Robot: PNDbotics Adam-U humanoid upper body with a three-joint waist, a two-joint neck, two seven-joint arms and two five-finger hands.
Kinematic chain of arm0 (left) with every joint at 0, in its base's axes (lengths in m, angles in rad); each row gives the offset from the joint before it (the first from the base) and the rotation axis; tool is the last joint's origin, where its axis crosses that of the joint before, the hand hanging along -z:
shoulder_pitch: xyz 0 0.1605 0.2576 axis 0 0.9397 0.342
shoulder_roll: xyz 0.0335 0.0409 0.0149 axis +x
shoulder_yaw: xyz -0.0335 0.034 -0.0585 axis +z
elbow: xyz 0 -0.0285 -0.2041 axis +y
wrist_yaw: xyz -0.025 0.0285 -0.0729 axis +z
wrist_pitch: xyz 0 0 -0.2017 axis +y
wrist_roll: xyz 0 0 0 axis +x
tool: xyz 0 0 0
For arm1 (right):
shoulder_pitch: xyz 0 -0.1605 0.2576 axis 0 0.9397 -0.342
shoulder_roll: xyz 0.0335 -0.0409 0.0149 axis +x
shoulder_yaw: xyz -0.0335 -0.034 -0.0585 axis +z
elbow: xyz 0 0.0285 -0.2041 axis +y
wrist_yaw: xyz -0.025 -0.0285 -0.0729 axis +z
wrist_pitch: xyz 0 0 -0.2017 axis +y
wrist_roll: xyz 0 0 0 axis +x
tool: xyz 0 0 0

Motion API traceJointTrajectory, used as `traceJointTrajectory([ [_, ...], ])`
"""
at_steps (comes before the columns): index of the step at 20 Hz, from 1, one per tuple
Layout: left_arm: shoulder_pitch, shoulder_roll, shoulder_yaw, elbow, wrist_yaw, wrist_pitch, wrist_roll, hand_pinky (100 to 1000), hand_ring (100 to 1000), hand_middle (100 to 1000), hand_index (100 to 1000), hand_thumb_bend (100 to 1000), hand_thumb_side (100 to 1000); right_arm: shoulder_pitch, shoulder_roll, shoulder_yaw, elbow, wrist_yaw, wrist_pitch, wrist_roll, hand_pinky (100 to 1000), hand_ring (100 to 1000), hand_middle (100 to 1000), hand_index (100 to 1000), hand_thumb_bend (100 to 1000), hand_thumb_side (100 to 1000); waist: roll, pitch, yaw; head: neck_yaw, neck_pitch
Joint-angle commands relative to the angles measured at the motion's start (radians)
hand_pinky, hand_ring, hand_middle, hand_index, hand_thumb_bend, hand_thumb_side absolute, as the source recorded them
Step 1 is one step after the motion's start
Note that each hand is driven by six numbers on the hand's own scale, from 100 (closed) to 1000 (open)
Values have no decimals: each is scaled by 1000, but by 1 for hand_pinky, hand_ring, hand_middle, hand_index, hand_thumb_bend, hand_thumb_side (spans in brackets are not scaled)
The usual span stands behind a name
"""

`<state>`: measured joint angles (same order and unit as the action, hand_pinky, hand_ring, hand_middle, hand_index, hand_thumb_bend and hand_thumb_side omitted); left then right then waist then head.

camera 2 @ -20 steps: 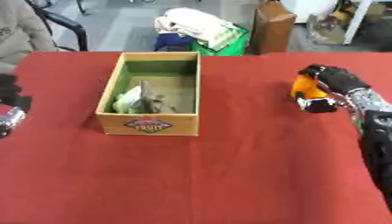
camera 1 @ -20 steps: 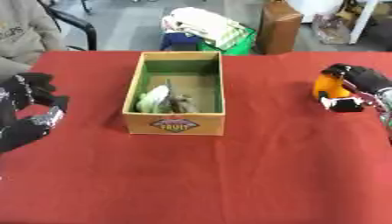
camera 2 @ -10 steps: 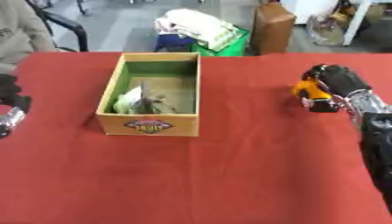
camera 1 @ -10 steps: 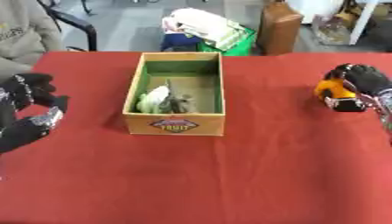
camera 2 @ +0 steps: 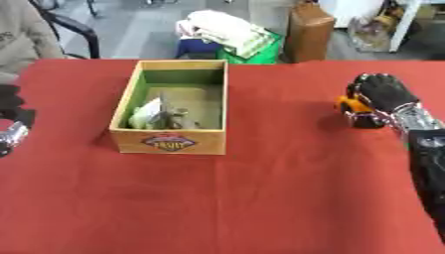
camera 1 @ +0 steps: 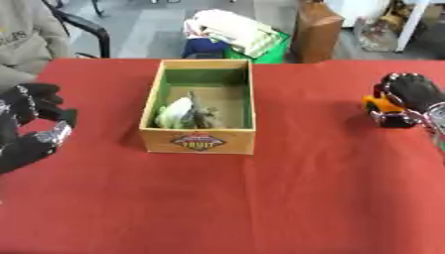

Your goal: Pick up objects on the table and place them in the box.

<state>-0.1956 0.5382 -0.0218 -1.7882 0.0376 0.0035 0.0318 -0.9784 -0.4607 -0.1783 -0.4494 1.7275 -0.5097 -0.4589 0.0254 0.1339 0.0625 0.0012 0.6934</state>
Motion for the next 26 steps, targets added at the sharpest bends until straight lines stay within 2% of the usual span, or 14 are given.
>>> traceJointTrajectory([
  [1, -9, 35, 14, -14, 1, -4, 2, 612, 586, 574, 741, 330, 182, -41, -11, -1, -72, -13, -40, -30, 100, 180, 278, 359, 100, 219, -1, -17, -1, -1, -2],
  [8, -8, 36, 13, -13, 3, -4, 1, 612, 586, 575, 742, 328, 181, -91, 40, 9, -188, -78, -147, -5, 100, 184, 281, 370, 100, 210, -2, -23, 0, -1, 1],
  [13, -12, 36, 9, -14, 7, -4, -2, 611, 586, 575, 742, 328, 180, -133, 126, 25, -215, -129, -214, 55, 100, 190, 285, 382, 100, 210, -3, -30, 9, -5, 2],
  [14, -13, 36, 7, -14, 8, -4, -4, 611, 587, 575, 742, 329, 180, -141, 145, 30, -218, -141, -228, 69, 100, 191, 286, 384, 100, 267, -3, -32, 13, -7, 3],
  [15, -15, 36, 5, -14, 8, -4, -6, 612, 586, 575, 741, 329, 180, -148, 165, 35, -222, -150, -242, 83, 100, 192, 287, 385, 100, 210, -4, -32, 18, -8, 3],
  [22, -30, 33, -3, -15, 14, -4, -15, 611, 587, 574, 741, 329, 179, -178, 287, 59, -255, -179, -302, 152, 100, 202, 297, 395, 100, 211, -8, -31, 64, -23, -1],
  [26, -39, 31, -7, -17, 16, -3, -19, 611, 581, 574, 741, 330, 179, -179, 342, 60, -262, -178, -319, 186, 100, 254, 342, 425, 100, 223, -9, -25, 99, -29, -7],
])
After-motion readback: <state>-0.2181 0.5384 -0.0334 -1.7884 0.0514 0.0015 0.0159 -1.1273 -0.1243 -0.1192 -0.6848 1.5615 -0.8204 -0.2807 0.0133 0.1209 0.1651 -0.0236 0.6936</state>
